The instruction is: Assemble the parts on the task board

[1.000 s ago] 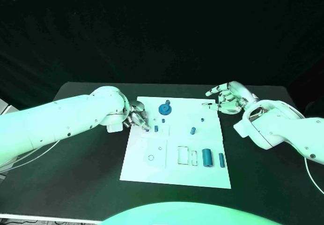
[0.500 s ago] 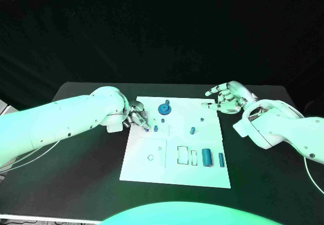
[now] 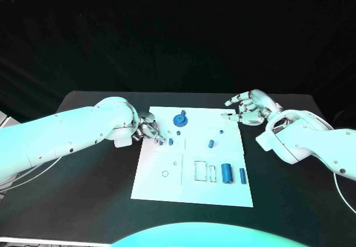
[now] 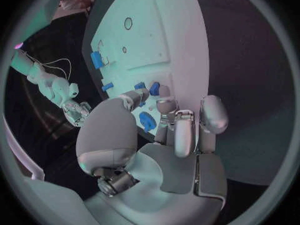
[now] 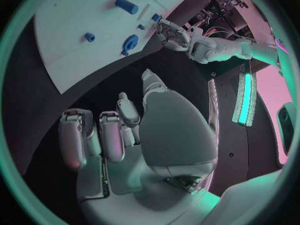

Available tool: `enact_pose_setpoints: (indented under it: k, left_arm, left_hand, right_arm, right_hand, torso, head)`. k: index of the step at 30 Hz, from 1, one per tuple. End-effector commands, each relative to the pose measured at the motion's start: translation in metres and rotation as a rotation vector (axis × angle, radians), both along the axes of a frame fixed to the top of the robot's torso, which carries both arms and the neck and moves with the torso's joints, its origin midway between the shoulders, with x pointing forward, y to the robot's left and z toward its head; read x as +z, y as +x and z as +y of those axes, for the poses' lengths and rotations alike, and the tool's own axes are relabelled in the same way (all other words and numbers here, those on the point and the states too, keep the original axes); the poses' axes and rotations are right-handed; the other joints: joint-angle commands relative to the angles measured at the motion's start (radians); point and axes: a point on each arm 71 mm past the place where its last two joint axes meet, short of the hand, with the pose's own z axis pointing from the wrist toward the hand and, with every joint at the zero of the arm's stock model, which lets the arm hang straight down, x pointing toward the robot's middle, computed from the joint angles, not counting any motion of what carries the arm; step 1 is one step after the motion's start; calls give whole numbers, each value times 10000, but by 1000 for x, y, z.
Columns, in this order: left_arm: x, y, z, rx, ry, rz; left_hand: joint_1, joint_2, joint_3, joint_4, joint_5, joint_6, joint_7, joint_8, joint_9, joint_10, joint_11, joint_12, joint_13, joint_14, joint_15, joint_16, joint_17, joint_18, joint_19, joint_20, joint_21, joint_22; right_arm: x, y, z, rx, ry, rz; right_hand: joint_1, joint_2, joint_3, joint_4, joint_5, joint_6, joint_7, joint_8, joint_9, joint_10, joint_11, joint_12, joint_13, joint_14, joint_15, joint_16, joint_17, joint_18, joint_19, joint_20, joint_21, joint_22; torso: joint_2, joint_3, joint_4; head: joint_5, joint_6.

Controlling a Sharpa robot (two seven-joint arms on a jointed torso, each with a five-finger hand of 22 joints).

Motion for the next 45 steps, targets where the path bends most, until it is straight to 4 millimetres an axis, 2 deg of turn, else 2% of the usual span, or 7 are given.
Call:
enact_pose_setpoints:
  k: [1,15,18,23,25,30,45]
  left_arm:
    - [1,0,1,172,-104,-141]
    - [13,1,4,930,-1572,-559]
    - [17,2,3,1276,-2783,-659]
    - [31,6,-4,1091,-4687,-1990]
    - [37,7,-7,623,-4956,-2840]
    - [49,4,-19,-1188,-4926,-5192]
    - [25,-1,-51,-3554,-2799,-6031]
  left_hand:
    - [-27,-17,-178,103,-35,8,69,-47,-19,-73,15,-59,-34,830,-11,-72,1883,-60,-61,-10,-39,-12]
    - [55,27,-1163,782,-126,-135,124,-97,-16,-308,62,-278,-369,763,14,-179,1657,5,-246,10,-228,-344]
    - [377,167,-1507,779,-45,-950,442,-333,-64,-1353,343,-1109,-1527,396,243,-676,679,177,-942,178,-803,-1299]
    - [1811,363,-1649,683,62,-2995,1409,-713,-385,-4381,1320,-2414,-2735,-3665,1137,-4876,-5359,680,-3849,926,-3902,-4917]
    - [2945,270,-1464,409,40,-3640,1511,-901,-706,-5221,1449,-2758,-3118,-4239,1295,-5608,-5876,758,-3992,1159,-4756,-5461]
    - [4306,29,-1060,-5,-41,-3915,1473,-1073,-1706,-5823,1431,-3554,-4242,-3580,1214,-5128,-6057,758,-3197,1064,-4682,-5531]
    - [4354,-209,-858,48,-92,-2944,1281,-1115,-3113,-5555,1350,-3727,-5373,-1902,1151,-2308,-3983,664,-2723,997,-2749,-3892]
  right_arm:
    - [0,-1,1,124,-22,-28]
    - [0,-1,1,122,-17,-34]
    - [0,-1,1,116,-18,-35]
    - [0,-1,0,91,-20,-43]
    - [0,-1,0,82,-20,-49]
    - [0,-1,-1,65,-21,-59]
    - [-1,0,0,88,-32,-23]
  right_hand:
    - [-70,27,-35,-25,45,3,-16,14,-10,-74,-16,-51,-8,651,-75,-53,1277,116,542,-80,-35,2062]
    - [-70,27,-35,-25,45,3,-16,14,-10,-74,-16,-51,-8,651,-75,-53,1277,116,542,-80,-35,2062]
    - [-70,27,-35,-25,45,3,-16,14,-10,-74,-16,-51,-8,651,-75,-53,1277,116,542,-80,-35,2062]
    - [-86,24,-39,-24,47,-14,-13,14,-15,-83,-14,-56,-19,641,-74,-75,1245,123,528,-81,-69,2046]
    - [-86,24,-39,-24,47,-14,-13,14,-15,-83,-14,-56,-19,641,-74,-75,1245,123,528,-81,-69,2046]
    - [-83,36,-33,-25,54,-14,-13,16,-16,-94,-14,-67,-31,635,-74,-87,1227,125,526,-81,-76,2042]
    - [-78,51,-23,-27,63,-13,-13,19,-16,-87,-15,-58,-24,641,-74,-76,1248,133,510,-81,-110,2025]
  torso:
    - [-5,5,4]
    - [-8,6,4]
    - [-2,-1,2]
    - [-19,2,22]
    - [-20,-3,31]
    - [-14,-5,28]
    - [6,-19,-7]
  head:
    - [-16,2]
    - [-49,40]
    - [-68,60]
    - [-84,78]
    - [-98,97]
    - [-98,116]
    - [-113,201]
